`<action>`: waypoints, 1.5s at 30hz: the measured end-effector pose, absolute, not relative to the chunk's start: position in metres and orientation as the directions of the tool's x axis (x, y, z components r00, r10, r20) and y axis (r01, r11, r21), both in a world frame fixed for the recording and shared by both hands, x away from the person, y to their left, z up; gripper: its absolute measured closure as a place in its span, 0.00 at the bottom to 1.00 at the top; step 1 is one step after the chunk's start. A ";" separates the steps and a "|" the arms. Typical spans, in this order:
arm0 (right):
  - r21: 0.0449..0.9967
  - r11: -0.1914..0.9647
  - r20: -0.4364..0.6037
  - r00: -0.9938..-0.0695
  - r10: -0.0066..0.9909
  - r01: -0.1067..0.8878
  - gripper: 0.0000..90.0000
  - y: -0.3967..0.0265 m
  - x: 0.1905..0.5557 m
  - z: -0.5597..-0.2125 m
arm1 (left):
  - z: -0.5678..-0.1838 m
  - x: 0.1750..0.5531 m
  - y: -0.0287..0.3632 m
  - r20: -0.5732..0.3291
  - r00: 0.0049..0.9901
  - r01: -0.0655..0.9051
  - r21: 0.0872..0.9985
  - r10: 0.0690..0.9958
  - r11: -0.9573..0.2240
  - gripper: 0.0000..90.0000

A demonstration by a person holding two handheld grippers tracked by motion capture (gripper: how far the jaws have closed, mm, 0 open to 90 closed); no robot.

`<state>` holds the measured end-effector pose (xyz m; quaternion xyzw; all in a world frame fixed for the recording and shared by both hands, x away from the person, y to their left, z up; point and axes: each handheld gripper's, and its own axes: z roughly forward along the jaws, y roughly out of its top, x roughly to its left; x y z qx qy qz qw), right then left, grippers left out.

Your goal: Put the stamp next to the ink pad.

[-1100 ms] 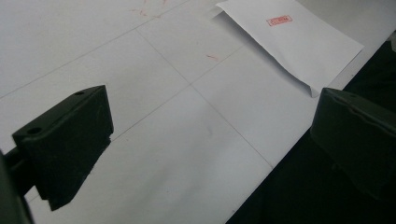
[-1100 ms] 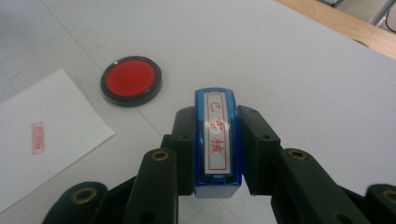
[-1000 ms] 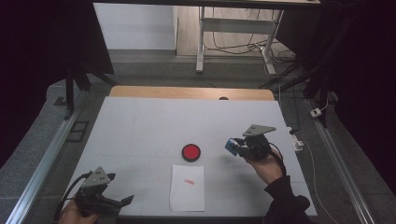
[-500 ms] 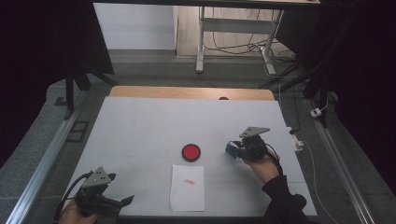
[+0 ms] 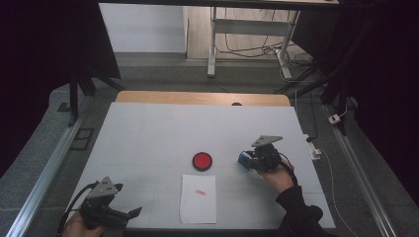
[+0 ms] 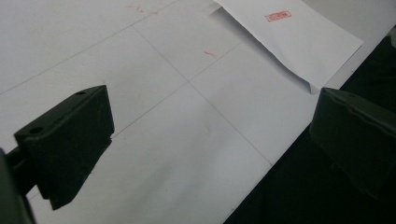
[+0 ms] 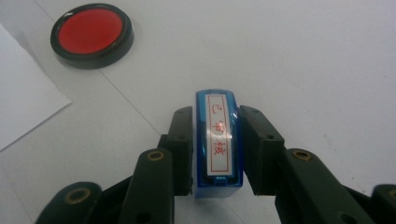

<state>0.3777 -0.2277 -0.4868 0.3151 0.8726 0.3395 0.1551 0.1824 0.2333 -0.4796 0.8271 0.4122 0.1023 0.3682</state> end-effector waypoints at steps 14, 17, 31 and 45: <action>0.738 0.513 -0.022 -0.744 0.668 0.439 0.53 -0.231 0.370 -0.470 | -0.480 0.183 0.234 -0.140 0.638 0.608 0.694 0.757 -0.384 0.00; 0.736 0.498 -0.001 -0.736 0.677 0.457 0.44 -0.231 0.369 -0.467 | -0.480 0.183 0.234 -0.139 0.637 0.608 0.695 0.758 -0.384 0.00; 0.751 0.425 0.068 -0.699 0.712 0.506 0.10 -0.227 0.351 -0.455 | -0.480 0.182 0.234 -0.140 0.637 0.609 0.694 0.758 -0.383 0.00; 0.770 0.427 0.047 -0.710 0.702 0.474 0.01 -0.230 0.326 -0.447 | -0.480 0.182 0.234 -0.141 0.637 0.610 0.692 0.758 -0.385 0.00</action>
